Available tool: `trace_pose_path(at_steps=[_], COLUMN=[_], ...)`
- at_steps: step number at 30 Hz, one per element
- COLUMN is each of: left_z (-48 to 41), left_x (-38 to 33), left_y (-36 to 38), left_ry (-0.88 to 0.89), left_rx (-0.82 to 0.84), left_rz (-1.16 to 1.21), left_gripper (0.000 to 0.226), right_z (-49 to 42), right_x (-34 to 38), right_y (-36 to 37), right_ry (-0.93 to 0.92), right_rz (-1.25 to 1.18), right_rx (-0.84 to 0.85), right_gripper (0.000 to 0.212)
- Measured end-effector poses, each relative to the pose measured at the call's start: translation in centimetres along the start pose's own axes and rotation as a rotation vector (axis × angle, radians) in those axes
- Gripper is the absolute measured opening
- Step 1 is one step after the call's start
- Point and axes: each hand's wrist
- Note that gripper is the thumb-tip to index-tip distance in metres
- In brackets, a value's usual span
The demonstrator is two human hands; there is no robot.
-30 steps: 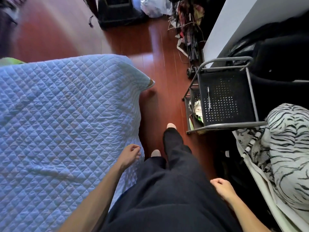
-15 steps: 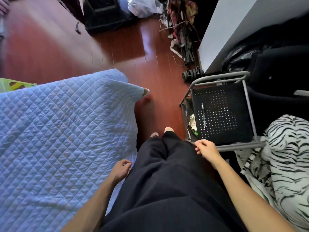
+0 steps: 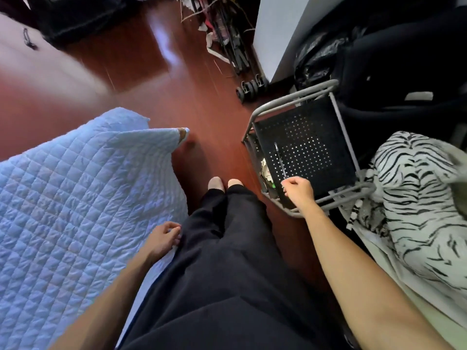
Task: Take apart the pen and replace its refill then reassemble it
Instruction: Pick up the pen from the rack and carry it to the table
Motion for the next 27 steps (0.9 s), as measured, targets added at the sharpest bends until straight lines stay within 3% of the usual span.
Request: trace_pose_path(at_steps=[10, 20, 27], left_z=[-6.7, -9.7, -9.1], left_x=[-4.1, -7.2, -7.4], left_y=[2.2, 7.0, 6.9], left_ry=[0.015, 0.039, 0.035], left_rx=[0.103, 0.128, 0.126], left_rz=[-0.162, -0.161, -0.155], left_gripper=[0.024, 0.022, 0.023], right_z=[-8.2, -13.1, -13.5], right_x=[3.1, 5.0, 5.9], right_y=[0.7, 2.5, 2.9], right_ry=[0.016, -0.005, 0.039], right_rz=[-0.026, 0.070, 0.072], right_rx=[-0.116, -0.107, -0.114], right_gripper=[0.002, 0.024, 0.013])
Point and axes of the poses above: each hand's wrist, its own z-axis away from the middle knuckle, its own y-axis out of the palm, x = y × z, and after that the axes turned 15 degrees about y, right-handed
